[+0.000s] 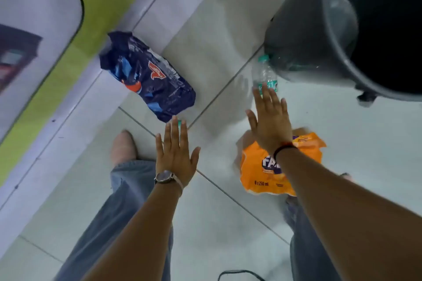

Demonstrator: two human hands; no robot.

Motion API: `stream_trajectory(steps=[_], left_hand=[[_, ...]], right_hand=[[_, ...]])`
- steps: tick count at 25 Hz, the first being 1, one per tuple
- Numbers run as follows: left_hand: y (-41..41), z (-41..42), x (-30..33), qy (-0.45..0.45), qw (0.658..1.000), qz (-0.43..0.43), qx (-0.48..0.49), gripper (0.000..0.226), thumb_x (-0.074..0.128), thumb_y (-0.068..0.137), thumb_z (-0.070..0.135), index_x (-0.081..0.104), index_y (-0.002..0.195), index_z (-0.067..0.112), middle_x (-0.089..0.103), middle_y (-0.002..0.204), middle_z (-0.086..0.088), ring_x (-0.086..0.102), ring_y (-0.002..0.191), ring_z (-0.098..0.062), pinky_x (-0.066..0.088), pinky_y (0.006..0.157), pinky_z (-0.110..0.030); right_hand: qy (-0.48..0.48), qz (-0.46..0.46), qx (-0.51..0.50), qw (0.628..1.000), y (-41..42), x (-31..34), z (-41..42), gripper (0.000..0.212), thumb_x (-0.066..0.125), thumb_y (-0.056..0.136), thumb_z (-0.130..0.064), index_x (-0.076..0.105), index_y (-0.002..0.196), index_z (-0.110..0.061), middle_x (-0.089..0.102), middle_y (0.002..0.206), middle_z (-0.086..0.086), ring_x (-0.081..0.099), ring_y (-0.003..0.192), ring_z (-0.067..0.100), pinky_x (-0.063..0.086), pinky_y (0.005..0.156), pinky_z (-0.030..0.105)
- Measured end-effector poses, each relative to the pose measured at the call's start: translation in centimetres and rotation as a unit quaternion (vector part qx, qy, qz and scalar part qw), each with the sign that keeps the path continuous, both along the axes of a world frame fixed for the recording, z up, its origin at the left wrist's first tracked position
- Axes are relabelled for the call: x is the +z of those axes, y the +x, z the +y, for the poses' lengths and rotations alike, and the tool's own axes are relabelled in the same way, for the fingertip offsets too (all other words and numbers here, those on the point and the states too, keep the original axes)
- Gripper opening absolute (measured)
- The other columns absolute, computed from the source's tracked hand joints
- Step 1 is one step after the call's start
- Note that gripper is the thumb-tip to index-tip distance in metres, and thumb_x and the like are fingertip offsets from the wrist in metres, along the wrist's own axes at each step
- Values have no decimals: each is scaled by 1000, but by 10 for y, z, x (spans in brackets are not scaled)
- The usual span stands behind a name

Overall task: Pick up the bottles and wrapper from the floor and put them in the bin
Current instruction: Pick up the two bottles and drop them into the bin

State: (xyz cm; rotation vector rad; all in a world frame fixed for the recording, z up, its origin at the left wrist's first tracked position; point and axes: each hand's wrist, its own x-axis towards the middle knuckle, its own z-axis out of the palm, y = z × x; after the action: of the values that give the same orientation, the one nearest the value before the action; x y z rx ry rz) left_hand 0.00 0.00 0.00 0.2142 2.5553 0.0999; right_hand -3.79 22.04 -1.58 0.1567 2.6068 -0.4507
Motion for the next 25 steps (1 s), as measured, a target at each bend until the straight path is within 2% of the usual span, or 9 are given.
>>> stream_trajectory(steps=[3,5,8,11,13,15,20,25], left_hand=[[13,-4,-43,-35,989,-67,127,71,38,94,40,2,145,6,0,154,-18,3,140,-35,6,114,-49],[24,-4,-64,-44,972,-105,206,78,45,92,39,-3,145,8,-6,154,-16,-1,140,-34,4,114,-48],[36,2,-80,-33,957,-150,245,82,51,90,33,-5,145,9,-3,155,-15,10,139,-35,18,111,-50],[38,13,-90,-7,941,-160,298,82,55,90,19,-5,145,8,7,153,-18,30,129,-40,37,100,-54],[35,19,-89,7,940,-150,306,81,55,90,16,-4,145,8,19,147,-21,40,120,-40,43,92,-52],[30,22,-84,20,949,-138,284,79,53,91,17,-4,145,7,25,143,-21,42,117,-37,45,90,-48],[1,35,-43,73,963,-82,248,75,52,91,19,1,145,7,31,136,-22,45,106,-39,47,83,-48],[-41,50,22,89,972,-26,217,77,53,90,20,0,146,14,29,140,-22,55,97,-44,50,77,-52]], right_hand=[[58,3,1,998,-14,-42,12,60,40,98,-27,10,146,-9,8,156,17,10,143,33,10,116,48],[74,-3,-9,997,-22,-65,21,63,43,97,-26,9,147,-9,6,156,19,10,143,34,12,115,49],[80,1,-6,997,-22,-80,27,66,49,94,-22,10,147,-9,5,156,21,10,142,38,15,113,54],[80,14,-20,997,-28,-90,30,65,51,93,-18,15,147,-12,8,156,20,16,140,42,26,110,57],[78,34,-25,996,-30,-93,28,66,54,91,-9,18,146,-12,12,155,21,28,135,44,39,103,55],[86,51,-24,995,-30,-90,22,65,53,89,-2,21,145,-11,17,154,21,37,128,44,46,97,54],[64,91,-36,993,-17,-45,1,64,59,85,-2,30,142,-9,29,150,21,47,118,44,50,87,52],[37,146,-50,987,-25,32,-26,69,66,78,-3,35,140,-9,37,147,20,54,111,42,54,81,50]])
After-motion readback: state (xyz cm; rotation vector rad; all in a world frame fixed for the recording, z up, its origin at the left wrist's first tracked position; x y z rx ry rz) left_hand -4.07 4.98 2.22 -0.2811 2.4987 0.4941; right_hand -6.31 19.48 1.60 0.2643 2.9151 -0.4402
